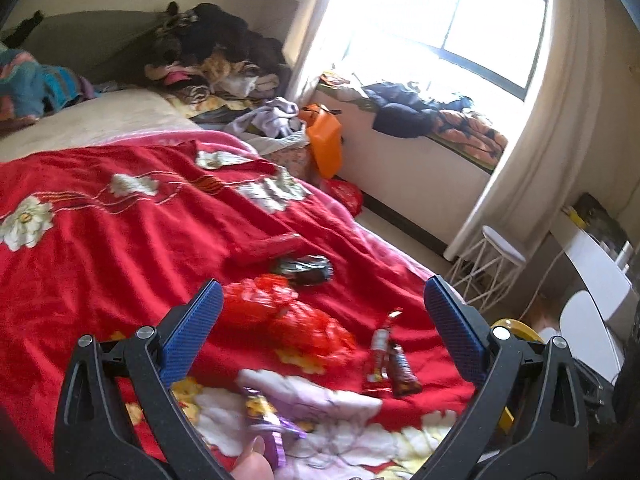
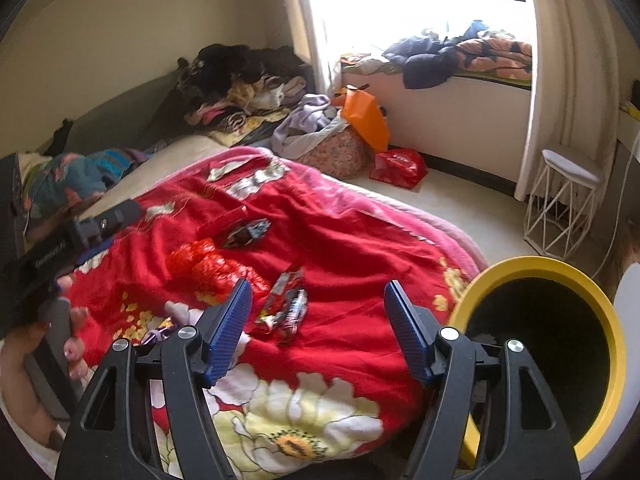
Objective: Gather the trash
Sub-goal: 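Grasp the red plastic bag with the left tool while the right tool grasps the ENERGY candy bar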
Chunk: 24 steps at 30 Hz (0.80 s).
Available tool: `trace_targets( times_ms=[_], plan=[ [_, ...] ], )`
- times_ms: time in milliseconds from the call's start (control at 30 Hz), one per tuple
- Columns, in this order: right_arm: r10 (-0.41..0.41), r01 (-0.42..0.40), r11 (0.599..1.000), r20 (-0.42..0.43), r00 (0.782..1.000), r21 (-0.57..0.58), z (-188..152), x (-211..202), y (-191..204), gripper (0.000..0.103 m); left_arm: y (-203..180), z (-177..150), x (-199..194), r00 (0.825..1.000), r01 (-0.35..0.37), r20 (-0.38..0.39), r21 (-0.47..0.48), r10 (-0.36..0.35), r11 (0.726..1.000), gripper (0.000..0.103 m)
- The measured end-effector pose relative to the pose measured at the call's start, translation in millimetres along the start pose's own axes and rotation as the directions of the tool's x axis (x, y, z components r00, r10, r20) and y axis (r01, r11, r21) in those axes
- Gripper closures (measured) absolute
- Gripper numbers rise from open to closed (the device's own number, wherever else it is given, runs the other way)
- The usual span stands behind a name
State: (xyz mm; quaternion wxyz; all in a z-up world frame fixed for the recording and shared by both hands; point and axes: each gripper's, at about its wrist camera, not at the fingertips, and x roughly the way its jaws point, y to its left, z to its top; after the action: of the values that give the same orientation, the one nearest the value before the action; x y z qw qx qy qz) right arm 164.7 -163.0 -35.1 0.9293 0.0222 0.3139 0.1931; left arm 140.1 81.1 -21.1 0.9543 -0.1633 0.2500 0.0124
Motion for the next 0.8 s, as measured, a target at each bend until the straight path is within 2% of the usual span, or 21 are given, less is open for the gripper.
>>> trace_targets(
  times_ms=[200, 400, 600, 800],
  plan=[
    [-0.001, -0.001, 1.0, -0.054, 0.999, -0.02, -4.7, 26.8, 17.7, 0.037, 27.8, -0.2, 10.9, 0.999, -0.036, -0.03, -0.025, 0.035, 0.999, 0.01],
    [-0.011, 0.01, 1.0, -0.099, 0.995, -0.012, -8.4, 51.6, 18.3, 0.037, 47.0, 2.1, 35.3, 0.996, -0.052, -0.079, -0.019, 0.05, 0.998, 0.01],
    [-0.016, 0.022, 0.999, -0.159, 0.987, 0.033, -10.1, 81.1, 10.8, 0.037, 55.2, 1.6, 67.7, 0.988, -0.025, -0.156, -0.028, 0.02, 0.999, 0.01],
    [-0.008, 0.023, 0.998, -0.224, 0.975, 0.066, -13.1, 109.0, 9.4, 0.048, 62.1, -5.0, 98.5, 0.971, -0.018, -0.24, -0.056, 0.004, 0.998, 0.016]
  ],
)
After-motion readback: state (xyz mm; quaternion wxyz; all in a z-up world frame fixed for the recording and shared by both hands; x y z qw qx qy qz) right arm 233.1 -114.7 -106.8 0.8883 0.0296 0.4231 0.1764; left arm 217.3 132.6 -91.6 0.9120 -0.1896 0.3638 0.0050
